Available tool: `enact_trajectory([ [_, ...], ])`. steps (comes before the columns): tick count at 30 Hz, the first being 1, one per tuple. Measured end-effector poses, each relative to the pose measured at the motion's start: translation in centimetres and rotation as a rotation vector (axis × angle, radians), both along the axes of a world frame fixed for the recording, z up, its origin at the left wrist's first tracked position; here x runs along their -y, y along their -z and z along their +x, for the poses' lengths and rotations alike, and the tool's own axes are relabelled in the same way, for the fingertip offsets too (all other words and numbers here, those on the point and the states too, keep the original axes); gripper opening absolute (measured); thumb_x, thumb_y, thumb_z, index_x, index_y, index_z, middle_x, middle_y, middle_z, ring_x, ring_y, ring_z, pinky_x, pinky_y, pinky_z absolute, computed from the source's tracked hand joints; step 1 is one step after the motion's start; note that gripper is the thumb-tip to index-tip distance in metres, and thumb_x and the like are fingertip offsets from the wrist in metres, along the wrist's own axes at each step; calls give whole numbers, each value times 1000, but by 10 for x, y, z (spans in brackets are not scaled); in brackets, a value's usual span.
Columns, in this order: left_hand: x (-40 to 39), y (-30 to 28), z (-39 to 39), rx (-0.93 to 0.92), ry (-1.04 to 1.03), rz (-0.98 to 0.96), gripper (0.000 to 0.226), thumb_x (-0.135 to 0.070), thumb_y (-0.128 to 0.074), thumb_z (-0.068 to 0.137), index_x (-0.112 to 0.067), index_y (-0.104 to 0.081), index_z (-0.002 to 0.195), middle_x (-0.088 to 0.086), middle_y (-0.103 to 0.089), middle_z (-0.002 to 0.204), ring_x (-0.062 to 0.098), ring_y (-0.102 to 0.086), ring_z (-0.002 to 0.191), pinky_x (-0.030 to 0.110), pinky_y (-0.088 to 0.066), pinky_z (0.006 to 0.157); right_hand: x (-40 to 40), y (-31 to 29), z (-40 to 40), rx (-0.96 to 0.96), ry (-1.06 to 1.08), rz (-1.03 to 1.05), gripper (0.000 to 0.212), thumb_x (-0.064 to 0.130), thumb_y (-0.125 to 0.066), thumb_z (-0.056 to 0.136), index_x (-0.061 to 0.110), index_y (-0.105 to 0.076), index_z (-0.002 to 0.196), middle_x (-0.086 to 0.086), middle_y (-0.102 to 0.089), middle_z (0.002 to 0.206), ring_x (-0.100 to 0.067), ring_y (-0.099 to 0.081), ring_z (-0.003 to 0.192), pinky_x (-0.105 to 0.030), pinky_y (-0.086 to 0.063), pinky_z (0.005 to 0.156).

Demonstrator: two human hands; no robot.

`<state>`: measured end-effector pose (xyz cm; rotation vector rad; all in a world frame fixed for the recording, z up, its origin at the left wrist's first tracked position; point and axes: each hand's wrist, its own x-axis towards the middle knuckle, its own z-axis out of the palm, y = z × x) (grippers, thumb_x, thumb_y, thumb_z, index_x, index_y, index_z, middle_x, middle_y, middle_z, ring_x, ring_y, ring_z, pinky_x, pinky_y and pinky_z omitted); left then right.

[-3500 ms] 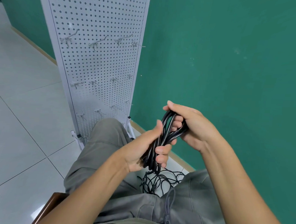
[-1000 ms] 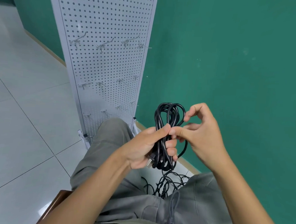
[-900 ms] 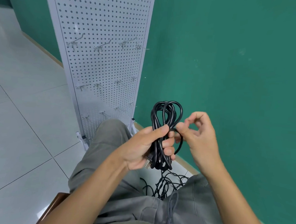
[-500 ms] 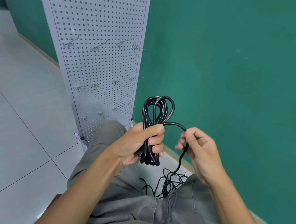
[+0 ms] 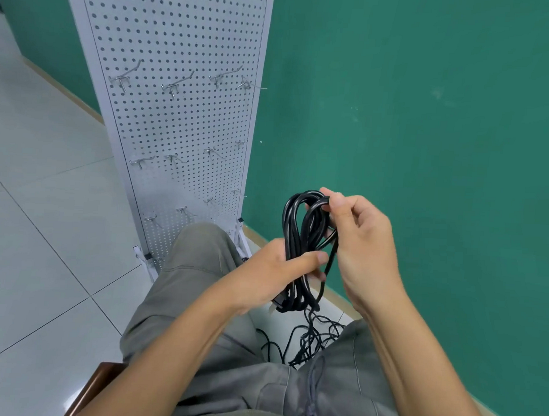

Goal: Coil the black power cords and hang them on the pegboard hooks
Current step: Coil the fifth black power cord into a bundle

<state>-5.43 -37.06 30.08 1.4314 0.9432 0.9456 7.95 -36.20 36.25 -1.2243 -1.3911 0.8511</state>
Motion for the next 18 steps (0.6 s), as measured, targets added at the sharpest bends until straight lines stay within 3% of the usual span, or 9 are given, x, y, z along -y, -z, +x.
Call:
enact_trajectory([
  [2,1,-1,2,-5,-29,49,44,-52,-62,96,-10,-66,105,4,-56,93,22,-50,86,51,-48,84,3,-1,-5,-1,48,49,29,32,-58,103,12,-65,84,-7,-76,98,-21,-69,83,-45,-56,82],
  [4,3,1,5,60,-26,35,41,-45,-62,100,-5,-63,104,6,-53,91,22,-49,86,57,-50,80,5,-1,-10,39,91,109,25,31,-57,103,16,-63,84,-8,-75,93,-17,-62,70,-42,-52,71],
  [6,5,2,9,126,-30,26,29,-29,-58,105,-2,-63,95,8,-58,82,21,-55,78,43,-49,72,6,-1,-12,37,86,175,8,26,-56,104,25,-58,97,-1,-76,88,-10,-64,71,-37,-50,69],
  [8,8,-3,12,154,-33,43,26,-19,-53,108,-1,-64,93,5,-64,78,17,-61,73,34,-50,69,5,-1,-12,-24,47,170,20,20,-55,104,38,-50,114,5,-77,86,-12,-68,70,-33,-53,71],
  [10,10,-4,13,186,4,44,29,-16,-49,109,0,-65,90,5,-68,78,14,-66,74,26,-53,72,4,0,-10,9,36,147,28,16,-54,104,37,-49,123,4,-75,79,-16,-56,50,-25,-48,53],
  [12,9,-3,10,207,60,27,34,-19,-48,110,5,-63,90,12,-67,79,22,-67,77,37,-55,78,1,2,-6,151,52,148,29,14,-53,105,32,-53,127,6,-75,81,-15,-47,38,-20,-40,42],
  [15,5,4,6,211,67,-6,37,-24,-50,109,4,-60,87,11,-61,73,29,-64,75,53,-56,87,-5,3,2,419,53,236,22,16,-56,104,20,-64,124,16,-70,79,-9,-52,47,-13,-41,50],
  [18,3,6,4,222,37,-12,37,-25,-52,108,-6,-56,76,10,-54,69,28,-60,71,44,-54,81,-9,-3,15,604,18,289,16,32,-65,98,18,-72,101,10,-71,76,-11,-61,65,-27,-48,67],
])
